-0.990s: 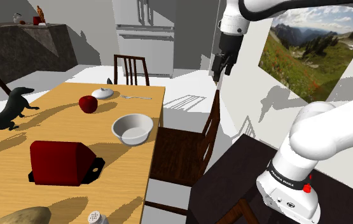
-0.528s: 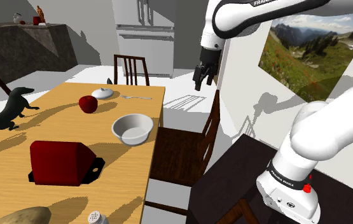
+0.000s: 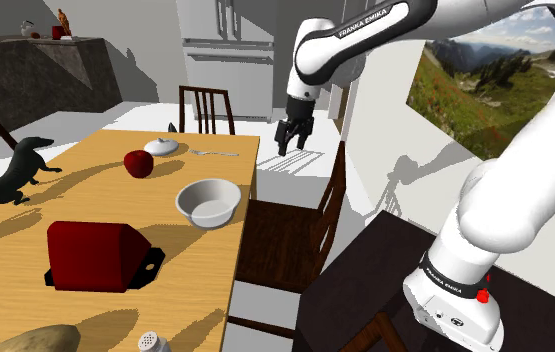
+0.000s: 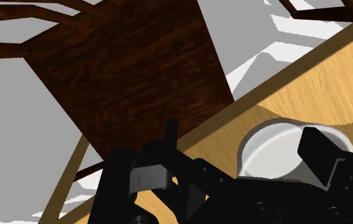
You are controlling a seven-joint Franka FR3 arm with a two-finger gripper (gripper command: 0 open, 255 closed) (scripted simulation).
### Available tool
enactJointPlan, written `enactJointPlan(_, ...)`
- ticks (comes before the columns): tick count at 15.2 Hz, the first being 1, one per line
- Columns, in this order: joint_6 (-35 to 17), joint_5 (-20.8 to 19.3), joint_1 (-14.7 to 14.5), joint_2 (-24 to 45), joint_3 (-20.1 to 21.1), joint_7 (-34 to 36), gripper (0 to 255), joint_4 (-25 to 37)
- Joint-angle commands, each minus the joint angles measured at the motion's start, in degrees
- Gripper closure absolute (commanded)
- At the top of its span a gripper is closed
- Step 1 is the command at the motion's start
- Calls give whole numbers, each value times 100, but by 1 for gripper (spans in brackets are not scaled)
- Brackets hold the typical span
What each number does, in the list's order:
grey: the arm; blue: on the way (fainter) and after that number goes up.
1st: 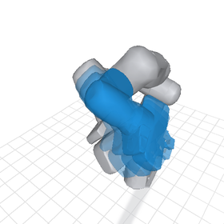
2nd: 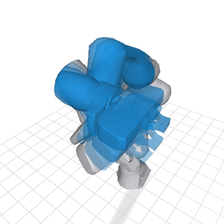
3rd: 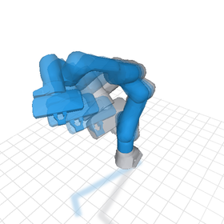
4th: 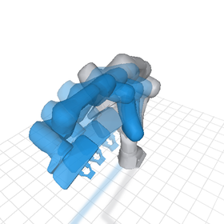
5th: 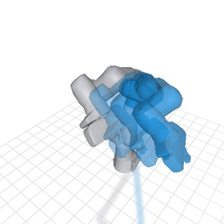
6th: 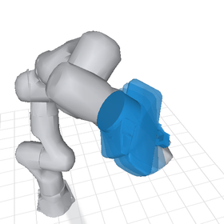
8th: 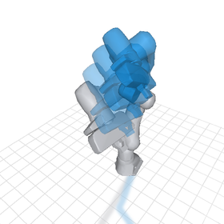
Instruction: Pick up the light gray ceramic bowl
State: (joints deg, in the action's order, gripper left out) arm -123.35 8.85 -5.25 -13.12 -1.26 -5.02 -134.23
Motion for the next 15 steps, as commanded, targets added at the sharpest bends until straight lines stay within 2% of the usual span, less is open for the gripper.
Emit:
enactJointPlan(1, -170, 190, -75, 477, 15, -57, 0, 296)
enactJointPlan(8, -624, 862, -185, 2037, 81, -451, 0, 1323)
enactJointPlan(15, -727, 1389, -168, 3593, 290, -720, 0, 2706)
